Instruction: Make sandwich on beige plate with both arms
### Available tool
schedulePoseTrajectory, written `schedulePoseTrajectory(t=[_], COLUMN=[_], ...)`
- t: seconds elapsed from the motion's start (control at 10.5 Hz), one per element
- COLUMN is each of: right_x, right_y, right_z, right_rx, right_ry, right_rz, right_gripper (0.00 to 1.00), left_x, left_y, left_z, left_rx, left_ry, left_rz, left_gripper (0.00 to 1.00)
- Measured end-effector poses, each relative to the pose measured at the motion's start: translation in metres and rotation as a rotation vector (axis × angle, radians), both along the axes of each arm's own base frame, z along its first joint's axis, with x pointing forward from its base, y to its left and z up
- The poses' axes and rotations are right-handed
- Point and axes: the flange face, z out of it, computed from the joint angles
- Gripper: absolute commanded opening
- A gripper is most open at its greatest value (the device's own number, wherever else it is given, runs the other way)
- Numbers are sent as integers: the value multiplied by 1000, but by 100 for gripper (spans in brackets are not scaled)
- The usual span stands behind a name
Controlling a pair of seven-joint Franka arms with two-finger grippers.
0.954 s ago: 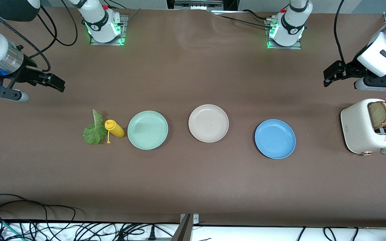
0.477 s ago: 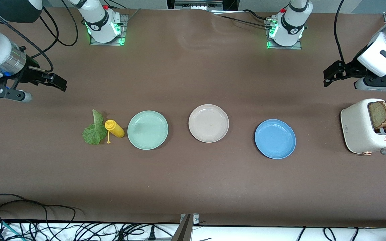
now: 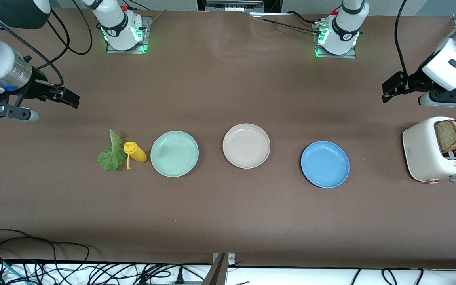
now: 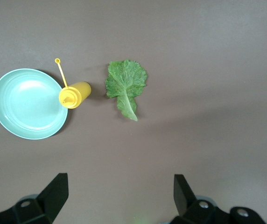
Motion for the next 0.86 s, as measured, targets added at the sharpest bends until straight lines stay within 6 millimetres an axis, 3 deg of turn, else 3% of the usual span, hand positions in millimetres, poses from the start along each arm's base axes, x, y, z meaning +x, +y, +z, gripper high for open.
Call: schedulePoseTrajectory(t=[0.86], right_x=[2], right_y=[-1], right_z=[-14], right_rx=[-1], right_ry=[29], right_rz=[10], right_gripper=[100], left_x=[3], left_y=[-6], left_z=[-9], left_rx=[0], left_ry=[24], left_rz=[-25], left_gripper=[100])
